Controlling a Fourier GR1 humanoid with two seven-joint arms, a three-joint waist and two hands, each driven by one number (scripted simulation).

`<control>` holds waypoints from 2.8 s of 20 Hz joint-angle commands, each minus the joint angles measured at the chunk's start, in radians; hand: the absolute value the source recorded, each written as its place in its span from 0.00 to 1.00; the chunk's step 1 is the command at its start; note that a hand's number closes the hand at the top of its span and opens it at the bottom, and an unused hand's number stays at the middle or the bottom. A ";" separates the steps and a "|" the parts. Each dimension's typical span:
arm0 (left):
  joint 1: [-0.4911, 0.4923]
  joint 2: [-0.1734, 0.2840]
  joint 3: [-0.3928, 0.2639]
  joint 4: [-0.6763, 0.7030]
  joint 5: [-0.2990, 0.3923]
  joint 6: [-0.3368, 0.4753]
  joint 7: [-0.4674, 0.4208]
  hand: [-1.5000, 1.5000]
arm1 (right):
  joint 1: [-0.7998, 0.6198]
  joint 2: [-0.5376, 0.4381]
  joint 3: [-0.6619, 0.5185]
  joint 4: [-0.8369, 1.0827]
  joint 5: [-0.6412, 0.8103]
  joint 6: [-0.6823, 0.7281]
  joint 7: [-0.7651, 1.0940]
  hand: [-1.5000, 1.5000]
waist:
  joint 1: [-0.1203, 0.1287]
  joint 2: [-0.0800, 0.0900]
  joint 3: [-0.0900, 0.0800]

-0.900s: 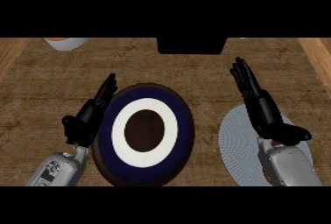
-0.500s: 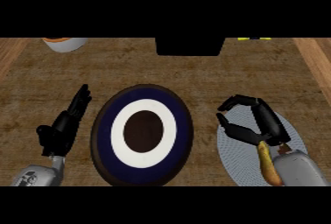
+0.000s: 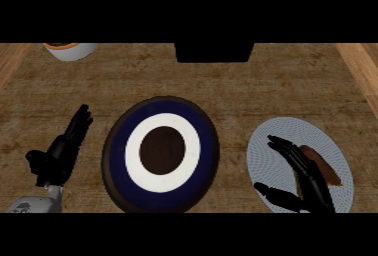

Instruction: Pick the sweet potato from the placemat and place it in the plate

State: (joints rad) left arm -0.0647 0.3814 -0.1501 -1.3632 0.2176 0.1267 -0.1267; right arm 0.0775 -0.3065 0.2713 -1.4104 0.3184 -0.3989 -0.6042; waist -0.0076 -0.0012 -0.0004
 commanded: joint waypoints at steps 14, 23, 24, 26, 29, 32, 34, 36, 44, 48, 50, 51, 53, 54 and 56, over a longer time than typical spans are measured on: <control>0.041 0.006 0.060 0.023 0.008 -0.058 -0.025 0.50 | 0.356 -0.274 -0.090 -0.391 0.442 -0.003 0.493 0.00 | -0.004 0.000 -0.005; -0.002 -0.077 0.020 0.027 -0.068 -0.003 0.002 0.50 | 0.266 -0.261 -0.082 -0.471 0.543 0.304 0.816 0.00 | 0.008 0.002 0.000; 0.050 -0.021 0.057 -0.061 -0.031 -0.049 0.023 0.50 | 0.315 -0.265 -0.086 -0.570 0.576 0.318 0.861 0.00 | 0.009 -0.001 0.000; -0.008 -0.038 0.074 0.038 -0.051 -0.071 -0.012 0.50 | 0.254 -0.215 -0.082 -0.442 0.615 0.299 0.832 0.00 | 0.006 0.001 0.000; 0.011 -0.063 0.055 0.013 -0.064 -0.074 0.000 0.50 | 0.119 -0.192 -0.094 -0.384 0.626 0.394 0.897 0.00 | 0.012 0.002 0.000; 0.018 -0.071 0.076 0.016 -0.087 -0.056 -0.028 0.50 | 0.162 -0.169 -0.055 -0.384 0.719 0.407 0.940 0.00 | 0.010 0.001 0.000; 0.053 -0.070 0.084 -0.056 -0.086 -0.068 0.034 0.50 | 0.173 -0.209 -0.139 -0.436 0.643 0.479 0.887 0.00 | 0.008 0.000 0.000; -0.052 -0.078 0.127 0.140 -0.091 -0.104 -0.071 0.50 | 0.109 -0.139 -0.064 -0.350 0.723 0.473 0.925 0.00 | 0.005 0.002 0.000; 0.029 -0.120 0.110 0.002 -0.140 -0.105 -0.012 0.50 | 0.069 -0.103 -0.126 -0.209 0.815 0.426 0.872 0.00 | 0.008 0.001 0.000; -0.003 -0.094 0.168 0.016 -0.110 -0.151 0.025 0.50 | 0.010 -0.094 -0.199 -0.113 0.785 0.419 0.826 0.00 | 0.008 0.001 0.001; -0.043 -0.121 0.166 0.117 -0.144 -0.144 -0.051 0.50 | -0.013 -0.115 -0.222 -0.067 0.799 0.405 0.789 0.00 | 0.006 0.002 0.000; -0.019 -0.082 0.205 0.064 -0.117 -0.161 -0.009 0.50 | -0.003 -0.088 -0.206 -0.071 0.817 0.390 0.800 0.00 | 0.008 0.001 0.000; -0.028 -0.124 0.151 0.065 -0.145 -0.131 0.010 0.50 | -0.053 -0.077 -0.206 0.103 0.773 0.346 0.701 1.00 | 0.013 0.004 0.001; -0.025 -0.115 0.173 0.047 -0.137 -0.134 -0.012 0.50 | -0.056 -0.083 -0.182 0.070 0.796 0.383 0.706 1.00 | 0.013 0.003 0.001; 0.004 -0.119 0.155 0.012 -0.143 -0.135 0.023 0.50 | -0.041 -0.095 -0.172 0.075 0.818 0.377 0.685 1.00 | 0.014 0.002 0.001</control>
State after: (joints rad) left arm -0.0733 0.2672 0.0075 -1.3271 0.0789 -0.0078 -0.1273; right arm 0.0548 -0.4262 0.0734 -1.4349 1.1061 0.0129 0.1180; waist 0.0001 -0.0108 -0.0232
